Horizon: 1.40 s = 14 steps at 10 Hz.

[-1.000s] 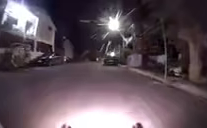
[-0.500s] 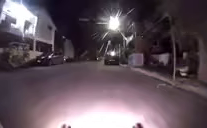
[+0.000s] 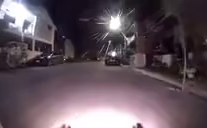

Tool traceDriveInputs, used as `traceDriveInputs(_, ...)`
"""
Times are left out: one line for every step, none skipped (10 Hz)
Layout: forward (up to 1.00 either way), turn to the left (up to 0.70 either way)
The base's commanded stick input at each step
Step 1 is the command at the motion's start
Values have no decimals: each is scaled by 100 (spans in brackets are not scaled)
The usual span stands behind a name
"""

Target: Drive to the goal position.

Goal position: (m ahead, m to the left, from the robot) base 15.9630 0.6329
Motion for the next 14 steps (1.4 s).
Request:
traceDriveInputs(60,-11)
traceDriveInputs(60,0)
traceDriveInputs(60,0)
traceDriveInputs(60,0)
traceDriveInputs(60,0)
traceDriveInputs(60,0)
traceDriveInputs(60,0)
traceDriveInputs(60,0)
traceDriveInputs(60,0)
traceDriveInputs(60,0)
traceDriveInputs(60,0)
traceDriveInputs(60,0)
traceDriveInputs(60,0)
traceDriveInputs(60,0)
